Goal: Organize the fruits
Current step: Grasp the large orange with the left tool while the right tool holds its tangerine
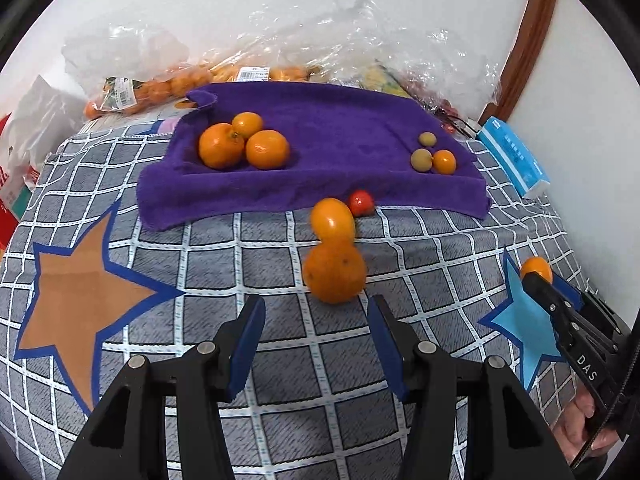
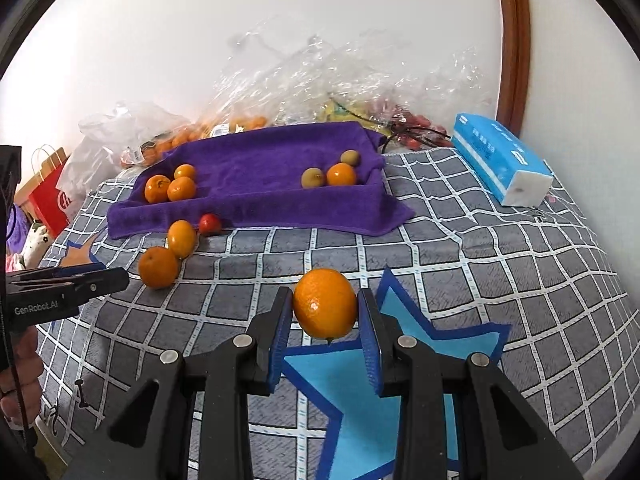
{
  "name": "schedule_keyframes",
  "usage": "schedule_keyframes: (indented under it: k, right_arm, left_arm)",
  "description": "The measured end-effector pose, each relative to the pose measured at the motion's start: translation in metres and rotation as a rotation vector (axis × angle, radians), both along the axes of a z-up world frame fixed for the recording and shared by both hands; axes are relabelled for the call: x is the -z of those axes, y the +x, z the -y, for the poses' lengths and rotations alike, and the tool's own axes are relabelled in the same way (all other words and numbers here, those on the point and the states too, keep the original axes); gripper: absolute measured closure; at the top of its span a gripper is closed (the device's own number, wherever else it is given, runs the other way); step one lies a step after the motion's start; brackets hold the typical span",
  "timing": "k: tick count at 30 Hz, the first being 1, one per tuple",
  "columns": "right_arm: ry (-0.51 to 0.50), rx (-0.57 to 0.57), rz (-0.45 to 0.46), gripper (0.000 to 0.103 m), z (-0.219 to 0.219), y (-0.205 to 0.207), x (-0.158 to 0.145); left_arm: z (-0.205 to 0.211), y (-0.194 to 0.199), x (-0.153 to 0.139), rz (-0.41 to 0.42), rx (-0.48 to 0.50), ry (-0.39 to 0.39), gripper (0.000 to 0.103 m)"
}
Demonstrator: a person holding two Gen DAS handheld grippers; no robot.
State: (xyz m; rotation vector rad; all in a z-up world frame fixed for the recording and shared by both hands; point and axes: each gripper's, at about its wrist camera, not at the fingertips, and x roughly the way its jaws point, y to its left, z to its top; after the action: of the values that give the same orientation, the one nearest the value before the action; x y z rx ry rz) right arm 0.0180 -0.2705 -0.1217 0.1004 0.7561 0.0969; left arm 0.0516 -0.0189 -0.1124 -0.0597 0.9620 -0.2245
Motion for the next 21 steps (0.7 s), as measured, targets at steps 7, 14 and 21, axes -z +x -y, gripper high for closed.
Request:
schedule_keyframes:
  k: [7,14,21]
  right_arm:
    - [-0.006,0.007,-0.01,0.07,0.003,0.005,0.013]
    - [-0.013,0.016,-0.01,0.07,0.005,0.009,0.025]
    - [-0.008,0.019,-0.004,0.07,0.007,0.008,0.025]
  left_arm:
    - [0.014,0.01,0.007,0.001,0.018,0.022,0.052]
    - [0.028,0.025,0.018,-0.001,0.016,0.07,0.052]
    - [0.032,0.036,0.032,-0.006,0.005,0.074,0.052]
